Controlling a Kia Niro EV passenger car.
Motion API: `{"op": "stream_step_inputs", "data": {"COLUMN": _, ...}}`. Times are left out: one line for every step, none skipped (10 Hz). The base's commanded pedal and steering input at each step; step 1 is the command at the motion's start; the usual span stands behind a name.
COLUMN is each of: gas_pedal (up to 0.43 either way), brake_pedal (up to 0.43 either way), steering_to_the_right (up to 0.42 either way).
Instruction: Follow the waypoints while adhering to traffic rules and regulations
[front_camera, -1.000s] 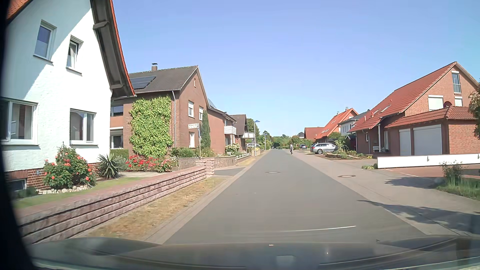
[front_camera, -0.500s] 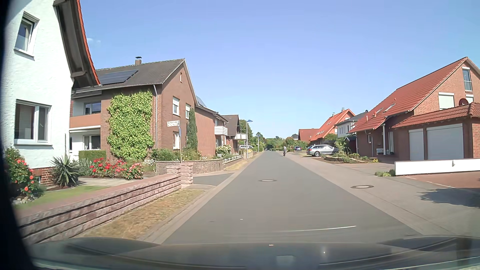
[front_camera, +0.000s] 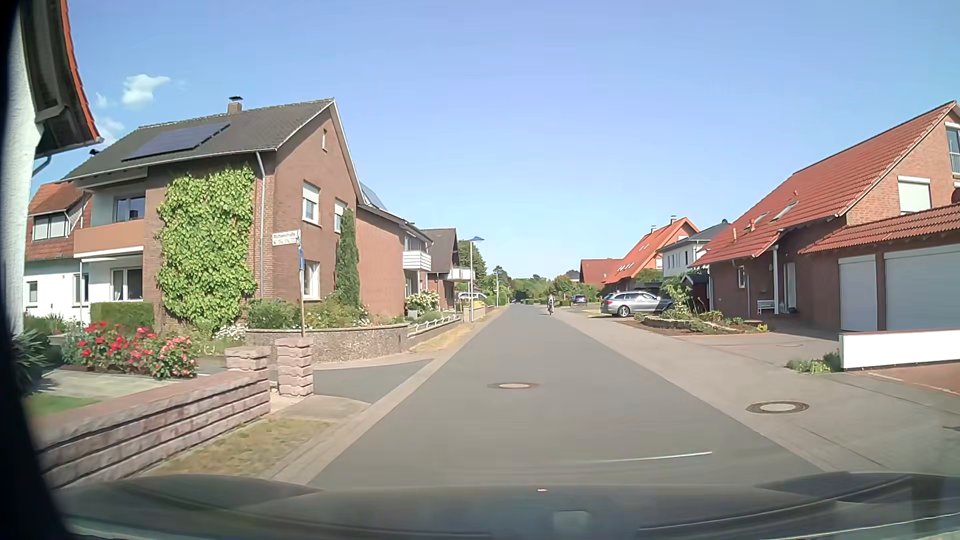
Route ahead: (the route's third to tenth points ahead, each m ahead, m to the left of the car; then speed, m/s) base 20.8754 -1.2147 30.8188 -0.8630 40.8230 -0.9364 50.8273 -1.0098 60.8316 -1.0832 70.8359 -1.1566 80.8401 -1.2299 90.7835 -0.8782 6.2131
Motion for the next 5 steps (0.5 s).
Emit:
{"op": "stream_step_inputs", "data": {"gas_pedal": 0.13, "brake_pedal": 0.006, "steering_to_the_right": 0.047}}
{"op": "stream_step_inputs", "data": {"gas_pedal": 0.13, "brake_pedal": 0.006, "steering_to_the_right": 0.047}}
{"op": "stream_step_inputs", "data": {"gas_pedal": 0.13, "brake_pedal": 0.006, "steering_to_the_right": 0.047}}
{"op": "stream_step_inputs", "data": {"gas_pedal": 0.13, "brake_pedal": 0.006, "steering_to_the_right": 0.047}}
{"op": "stream_step_inputs", "data": {"gas_pedal": 0.138, "brake_pedal": 0.006, "steering_to_the_right": 0.046}}
